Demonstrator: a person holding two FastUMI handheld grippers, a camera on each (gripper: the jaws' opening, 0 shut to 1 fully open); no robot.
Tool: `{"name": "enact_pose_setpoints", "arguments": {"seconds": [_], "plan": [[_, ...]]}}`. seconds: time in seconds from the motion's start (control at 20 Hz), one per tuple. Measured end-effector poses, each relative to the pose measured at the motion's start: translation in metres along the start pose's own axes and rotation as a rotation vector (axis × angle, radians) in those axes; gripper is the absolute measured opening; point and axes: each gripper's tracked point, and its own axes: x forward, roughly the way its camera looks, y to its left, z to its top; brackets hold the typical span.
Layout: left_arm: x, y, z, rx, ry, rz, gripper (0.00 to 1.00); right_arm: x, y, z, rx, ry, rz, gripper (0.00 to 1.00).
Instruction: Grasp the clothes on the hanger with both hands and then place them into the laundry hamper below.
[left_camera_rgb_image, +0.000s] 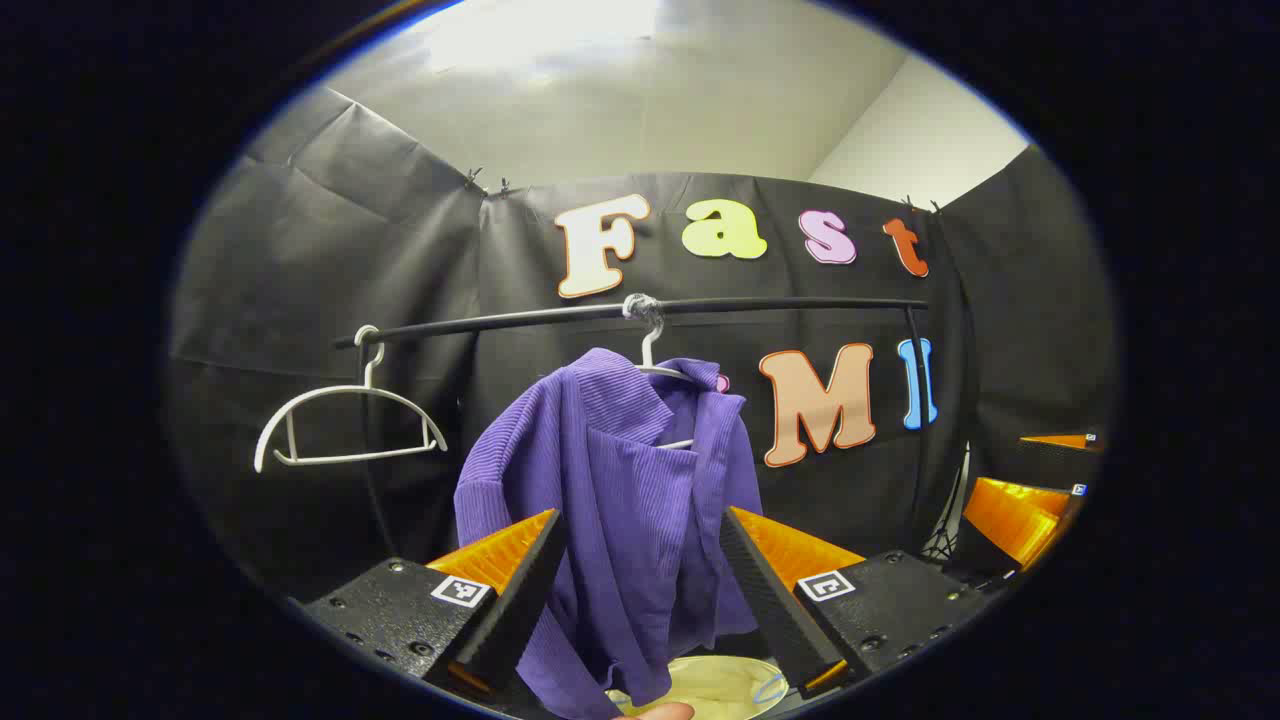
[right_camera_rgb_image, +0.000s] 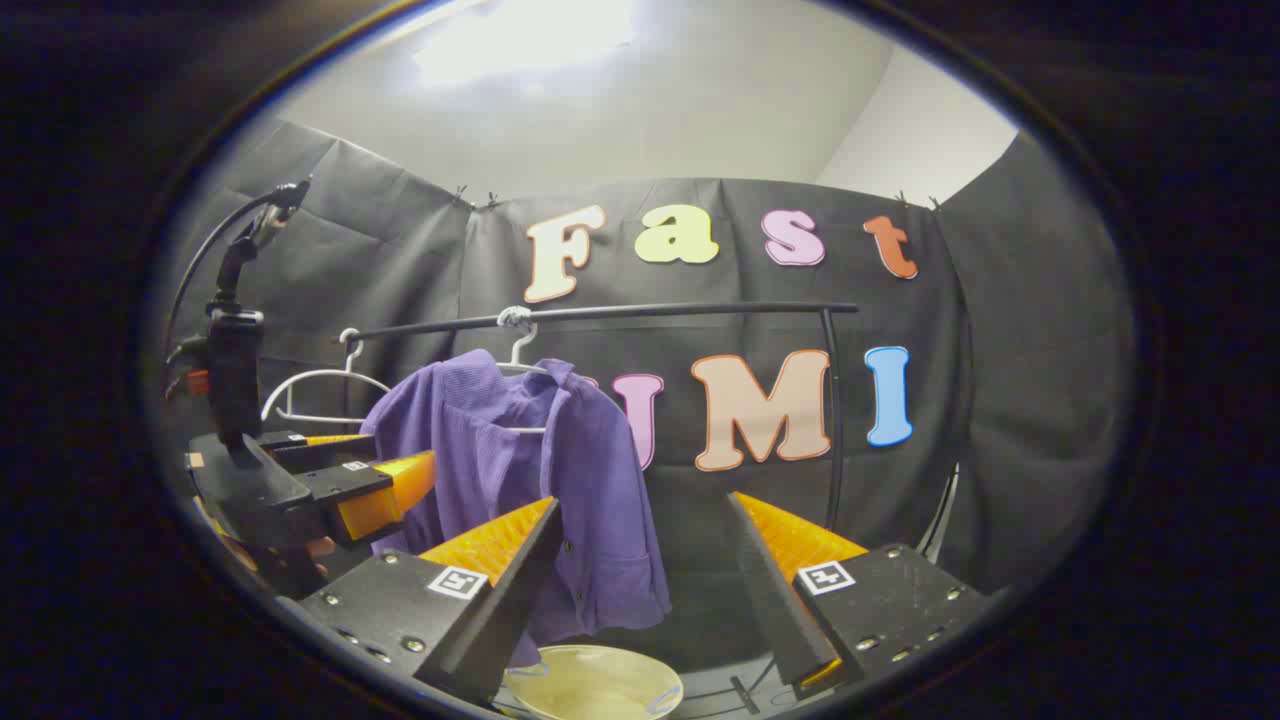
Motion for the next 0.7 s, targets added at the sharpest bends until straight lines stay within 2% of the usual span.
{"name": "enact_pose_setpoints", "arguments": {"seconds": [0.05, 0.1, 0.2, 0.5, 0.7], "plan": [[-0.001, 0.001, 0.000, -0.010, 0.000, 0.000, 0.94, 0.001, 0.000, 0.000, 0.008, 0.004, 0.002, 0.96], [-0.002, 0.000, 0.001, -0.019, 0.002, -0.005, 0.99, 0.002, 0.001, 0.000, 0.016, 0.004, 0.008, 0.96], [-0.003, 0.000, 0.002, -0.026, 0.002, -0.010, 0.99, 0.001, 0.002, 0.000, 0.018, 0.004, 0.010, 0.98], [-0.008, 0.000, 0.009, -0.023, -0.017, -0.016, 0.98, 0.003, 0.014, 0.001, 0.001, -0.002, 0.033, 0.96], [-0.008, 0.003, 0.011, -0.017, -0.035, 0.007, 0.98, 0.010, 0.017, -0.001, -0.013, -0.009, 0.044, 0.96]]}}
